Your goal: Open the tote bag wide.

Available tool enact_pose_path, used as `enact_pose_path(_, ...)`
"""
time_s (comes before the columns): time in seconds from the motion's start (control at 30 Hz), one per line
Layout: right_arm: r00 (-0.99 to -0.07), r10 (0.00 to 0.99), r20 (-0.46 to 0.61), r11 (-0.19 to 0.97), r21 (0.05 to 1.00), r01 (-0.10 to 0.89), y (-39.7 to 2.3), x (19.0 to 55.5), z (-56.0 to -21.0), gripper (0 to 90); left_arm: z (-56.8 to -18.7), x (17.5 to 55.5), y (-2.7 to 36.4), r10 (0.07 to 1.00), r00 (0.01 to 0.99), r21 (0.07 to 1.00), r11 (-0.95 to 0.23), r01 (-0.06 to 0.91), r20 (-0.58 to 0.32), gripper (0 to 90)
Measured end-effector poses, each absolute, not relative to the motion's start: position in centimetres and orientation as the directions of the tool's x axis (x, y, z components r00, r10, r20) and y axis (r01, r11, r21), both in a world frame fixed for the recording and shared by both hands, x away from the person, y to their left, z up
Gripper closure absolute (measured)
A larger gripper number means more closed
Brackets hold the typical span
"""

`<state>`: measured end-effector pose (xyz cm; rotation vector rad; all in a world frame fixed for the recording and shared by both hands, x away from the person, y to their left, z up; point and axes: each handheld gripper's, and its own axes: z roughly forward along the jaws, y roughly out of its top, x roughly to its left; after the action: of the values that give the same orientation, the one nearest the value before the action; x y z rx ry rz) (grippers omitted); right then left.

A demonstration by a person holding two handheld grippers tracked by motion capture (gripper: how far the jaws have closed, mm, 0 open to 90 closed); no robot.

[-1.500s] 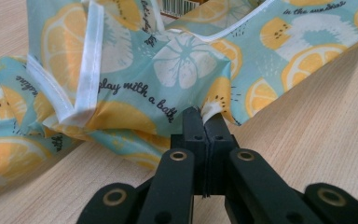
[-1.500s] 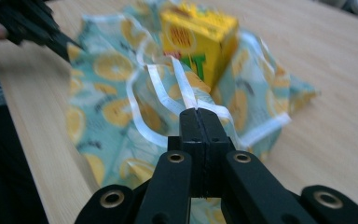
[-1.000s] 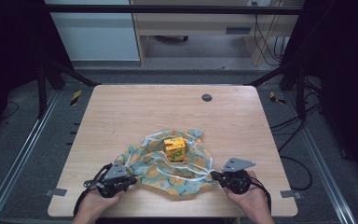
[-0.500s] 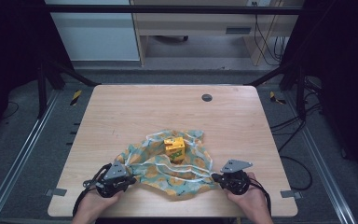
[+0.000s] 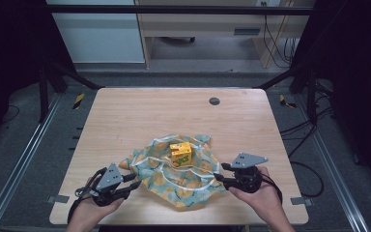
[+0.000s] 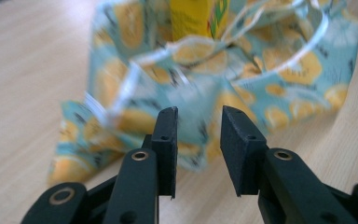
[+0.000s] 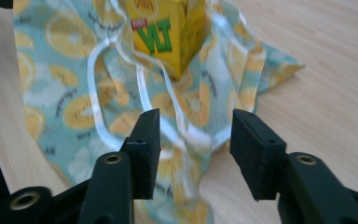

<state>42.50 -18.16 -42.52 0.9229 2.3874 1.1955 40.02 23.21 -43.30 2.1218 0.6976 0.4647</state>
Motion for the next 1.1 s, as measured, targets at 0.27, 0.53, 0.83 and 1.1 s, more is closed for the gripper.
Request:
enact_pose_path(0.27, -0.722, 0.691, -0.006, 0.434, 0.803, 0.409, -16.3, 45.8, -41.2, 50.8, -42.1, 42.4, 22.0, 0.594, 0.795, 0.789, -0.543, 0.288, 0.120, 59.0)
enact_pose_path(0.53, -0.729, 0.685, -0.017, 0.464, 0.781, 0.418, -13.6, 48.1, -42.3, 49.1, -42.9, 45.1, 19.9, 0.564, 0.815, 0.755, -0.591, 0.284, 0.134, 52.2)
enact_pose_path(0.83, -0.719, 0.695, -0.010, 0.474, 0.758, 0.448, -12.8, 49.4, -43.7, 44.9, -44.8, 46.1, 19.9, 0.586, 0.794, 0.699, -0.636, 0.328, 0.160, 49.3)
enact_pose_path(1.1, -0.712, 0.702, -0.007, 0.492, 0.727, 0.479, -12.5, 50.1, -44.7, 50.0, -45.8, 46.0, 20.3, 0.578, 0.805, 0.681, -0.644, 0.349, 0.134, 50.3)
